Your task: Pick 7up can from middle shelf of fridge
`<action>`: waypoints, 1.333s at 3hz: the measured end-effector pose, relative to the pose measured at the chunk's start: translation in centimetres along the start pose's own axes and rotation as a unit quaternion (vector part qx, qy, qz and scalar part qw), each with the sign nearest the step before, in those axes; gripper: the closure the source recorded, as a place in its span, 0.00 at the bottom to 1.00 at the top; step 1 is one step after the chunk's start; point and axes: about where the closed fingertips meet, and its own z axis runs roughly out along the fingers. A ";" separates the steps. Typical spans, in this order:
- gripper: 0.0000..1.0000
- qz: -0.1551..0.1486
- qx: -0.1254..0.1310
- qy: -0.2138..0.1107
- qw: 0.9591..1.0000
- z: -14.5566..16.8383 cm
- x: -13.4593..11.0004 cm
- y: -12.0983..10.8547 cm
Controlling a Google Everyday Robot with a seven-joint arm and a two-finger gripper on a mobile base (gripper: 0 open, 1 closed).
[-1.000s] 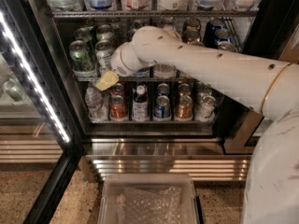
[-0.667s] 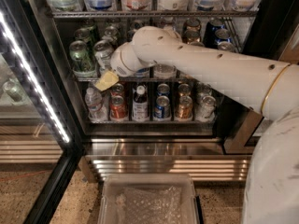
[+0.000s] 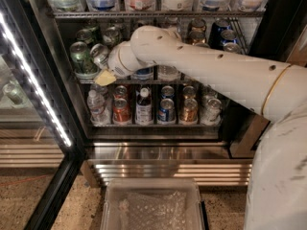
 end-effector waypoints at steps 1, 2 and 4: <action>0.65 -0.001 -0.001 0.003 1.000 0.0 0.0 0.0; 0.88 -0.001 -0.001 0.003 1.000 0.0 0.0 0.0; 1.00 -0.004 -0.010 0.008 1.000 0.1 -0.3 0.3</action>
Offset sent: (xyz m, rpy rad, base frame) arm -0.0001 0.0000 -0.0007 -0.0053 0.0016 0.0006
